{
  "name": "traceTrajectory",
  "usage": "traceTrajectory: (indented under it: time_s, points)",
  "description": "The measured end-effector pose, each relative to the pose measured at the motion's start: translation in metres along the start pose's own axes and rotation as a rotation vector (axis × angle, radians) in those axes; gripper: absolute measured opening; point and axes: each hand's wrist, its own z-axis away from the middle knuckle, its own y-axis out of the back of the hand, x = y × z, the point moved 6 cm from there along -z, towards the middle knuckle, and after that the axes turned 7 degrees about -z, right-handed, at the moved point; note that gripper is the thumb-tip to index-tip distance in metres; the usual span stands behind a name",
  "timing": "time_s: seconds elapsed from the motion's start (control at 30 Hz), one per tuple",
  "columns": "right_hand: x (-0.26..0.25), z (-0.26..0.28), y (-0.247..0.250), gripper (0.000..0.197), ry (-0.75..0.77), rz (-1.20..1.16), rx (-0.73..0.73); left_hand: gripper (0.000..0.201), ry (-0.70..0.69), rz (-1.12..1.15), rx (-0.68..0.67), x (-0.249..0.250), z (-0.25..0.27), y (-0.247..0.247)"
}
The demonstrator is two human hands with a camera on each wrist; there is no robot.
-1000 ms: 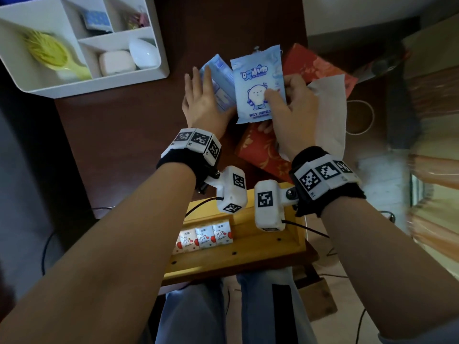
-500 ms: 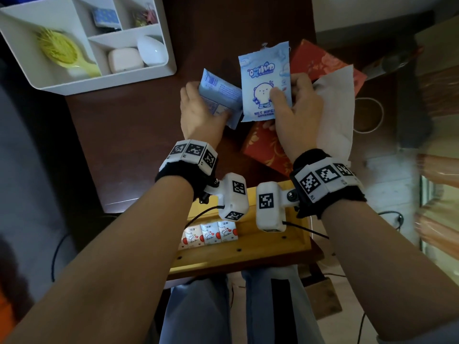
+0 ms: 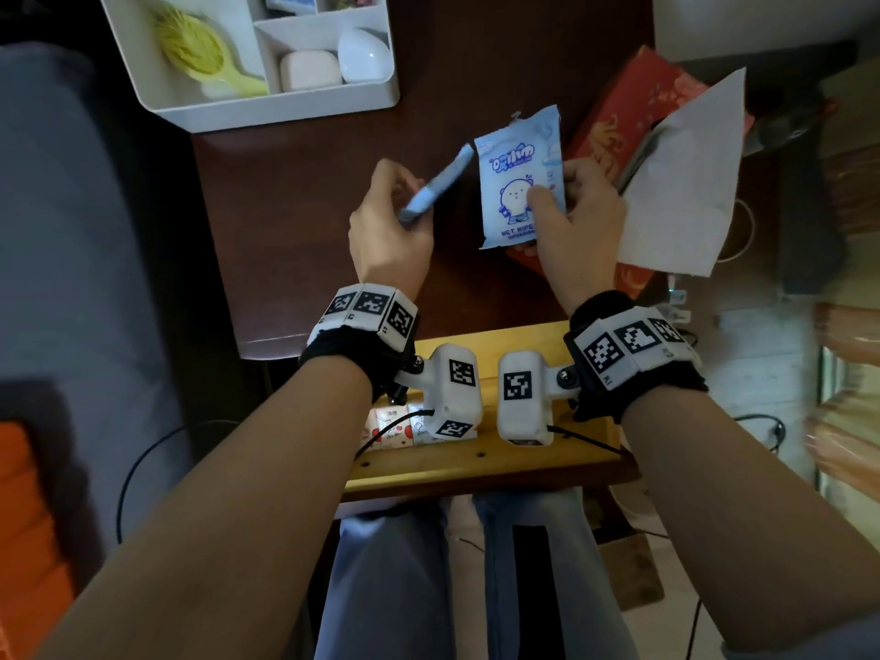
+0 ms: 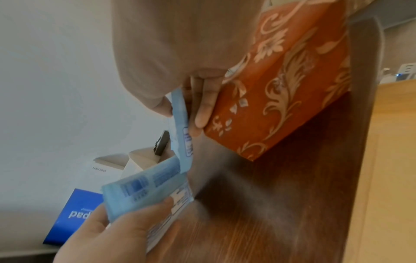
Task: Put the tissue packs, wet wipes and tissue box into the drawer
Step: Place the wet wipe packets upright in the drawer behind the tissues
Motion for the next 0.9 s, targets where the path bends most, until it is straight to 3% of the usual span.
traceTrajectory:
  time_s: [0.13, 0.37, 0.47, 0.67, 0.77, 0.9]
  points:
    - [0.001, 0.016, -0.015, 0.024, 0.01, -0.001, -0.036, 0.036, -0.048, -0.167, -0.027, -0.022, 0.012, 0.007]
    - [0.0, 0.028, -0.031, 0.023, 0.023, 0.02, -0.1, 0.039, -0.037, -0.179, -0.266, -0.064, 0.026, -0.001]
    - [0.001, 0.028, -0.033, 0.025, 0.014, 0.032, -0.118, 0.047, 0.048, -0.095, -0.187, -0.061, 0.023, 0.006]
    - [0.004, 0.026, -0.033, 0.022, 0.033, 0.05, -0.145, 0.076, 0.197, -0.192, -0.08, -0.06, 0.008, 0.002]
    - [0.003, 0.027, -0.032, 0.02, 0.06, 0.061, -0.167, 0.072, 0.246, -0.212, -0.108, -0.062, 0.002, -0.005]
    - [0.001, 0.028, -0.032, 0.02, 0.103, 0.075, -0.179, 0.049, 0.231, -0.162, -0.211, -0.058, 0.005, -0.013]
